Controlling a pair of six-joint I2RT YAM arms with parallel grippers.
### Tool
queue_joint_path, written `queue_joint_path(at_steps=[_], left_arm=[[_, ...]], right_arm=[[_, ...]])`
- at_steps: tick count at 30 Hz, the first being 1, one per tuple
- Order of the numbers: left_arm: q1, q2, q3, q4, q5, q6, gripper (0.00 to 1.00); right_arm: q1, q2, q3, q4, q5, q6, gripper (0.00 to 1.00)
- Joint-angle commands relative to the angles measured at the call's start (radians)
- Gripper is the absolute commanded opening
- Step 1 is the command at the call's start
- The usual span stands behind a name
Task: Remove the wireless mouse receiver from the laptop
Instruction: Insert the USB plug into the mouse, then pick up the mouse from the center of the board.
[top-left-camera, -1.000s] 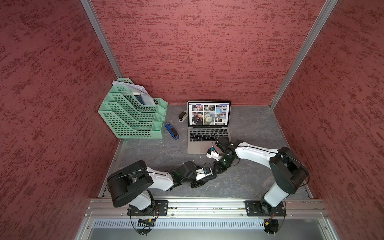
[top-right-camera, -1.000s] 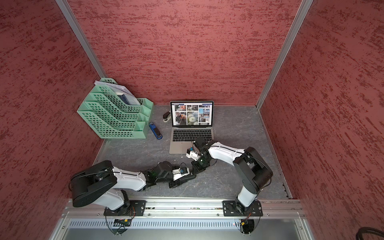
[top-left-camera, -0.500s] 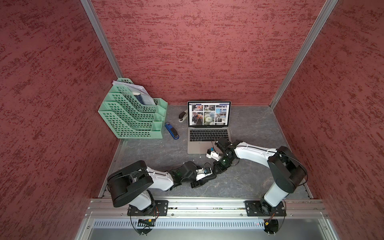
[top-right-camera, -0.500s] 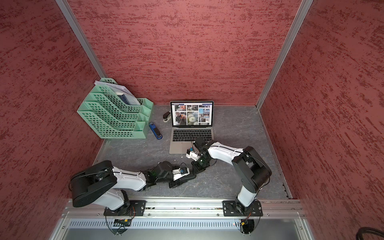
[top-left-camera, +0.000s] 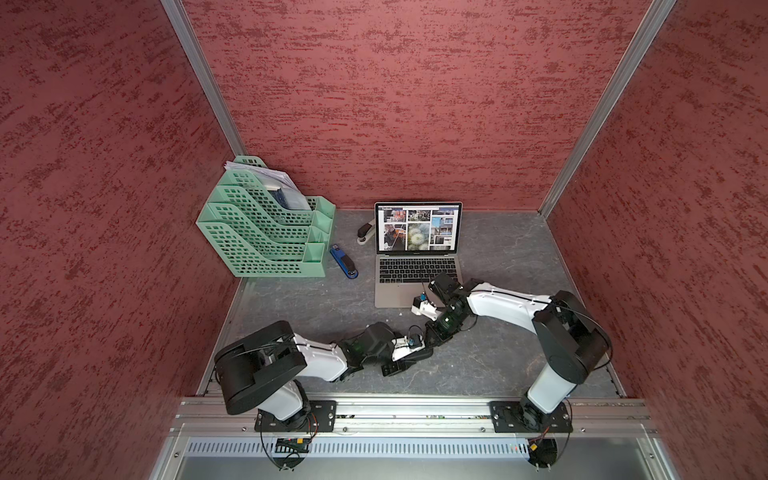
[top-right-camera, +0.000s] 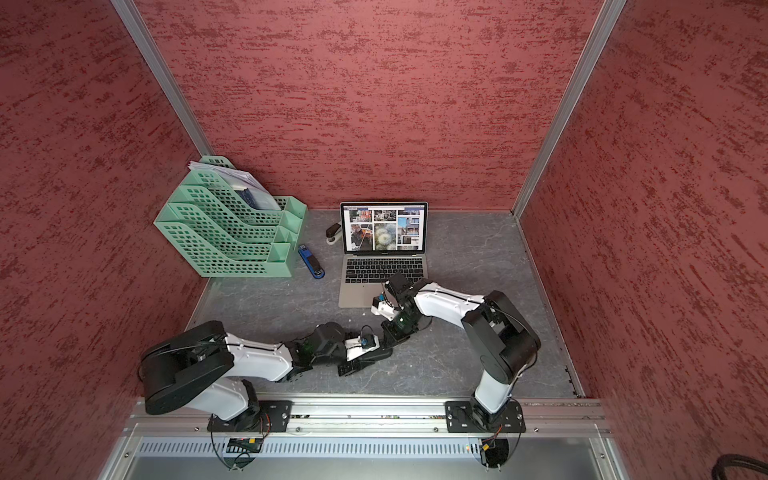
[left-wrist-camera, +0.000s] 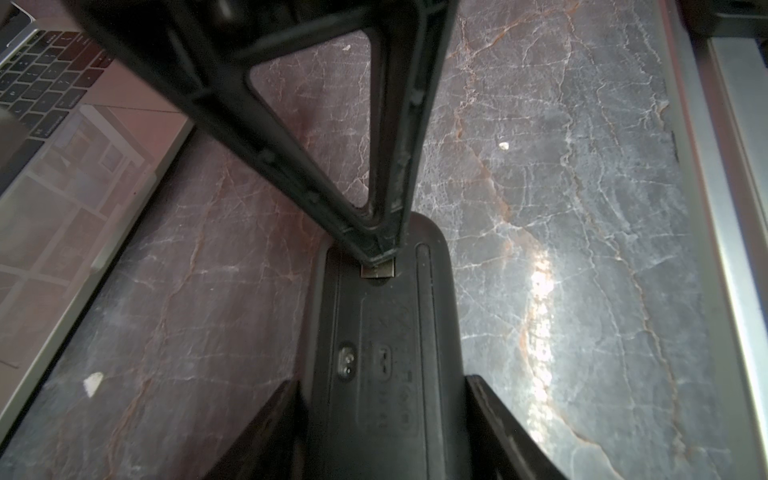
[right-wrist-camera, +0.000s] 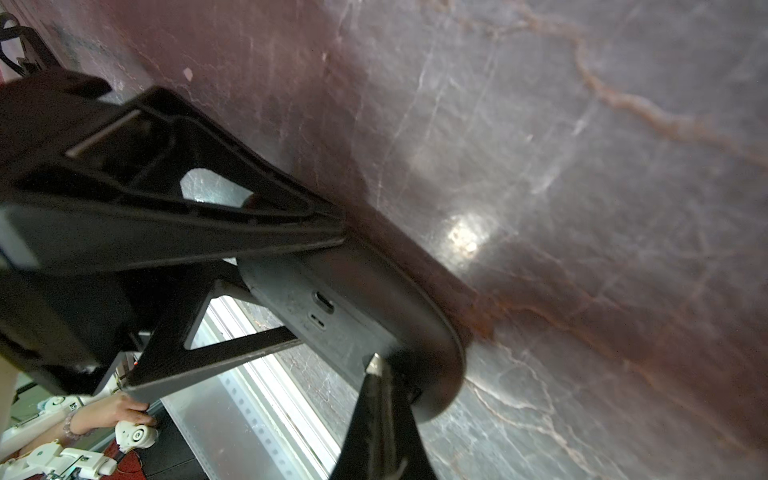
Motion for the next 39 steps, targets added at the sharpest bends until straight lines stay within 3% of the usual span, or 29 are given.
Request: queue_joint_path(at_steps=[1, 16, 25, 31, 32, 33, 34, 39], left_arm=[[0.002, 0.015, 0.01, -0.04, 0.014, 0.013, 0.58], [0.002, 0.016, 0.012, -0.044, 0.014, 0.014, 0.58], [0.002, -0.009, 0.012, -0.053, 0.013, 0.027, 0.58], [0.005, -0.073, 0.017, -0.106, 0.045, 0.046, 0.58], [0.005, -0.08, 0.02, -0.116, 0.053, 0.047, 0.58], [0.009, -0.093, 0.027, -0.135, 0.065, 0.048, 0.57], [0.013, -0.108, 0.031, -0.15, 0.076, 0.048, 0.57], [0.075, -0.201, 0.05, -0.227, 0.142, 0.032, 0.56]], right_arm=[[0.007, 0.018, 0.006, 0.014, 0.02, 0.008, 0.0], [0.007, -0.039, 0.041, 0.014, 0.026, 0.008, 0.0], [-0.027, -0.25, 0.08, 0.014, 0.026, 0.008, 0.0], [-0.089, -0.531, -0.016, 0.014, 0.026, 0.008, 0.0], [-0.09, -0.566, -0.033, 0.01, 0.299, 0.01, 0.0], [-0.093, -0.617, -0.061, 0.081, 0.571, 0.016, 0.88], [-0.093, -0.669, -0.092, 0.117, 0.574, 0.025, 0.98], [-0.093, -0.818, -0.175, 0.206, 0.527, 0.045, 0.98]])
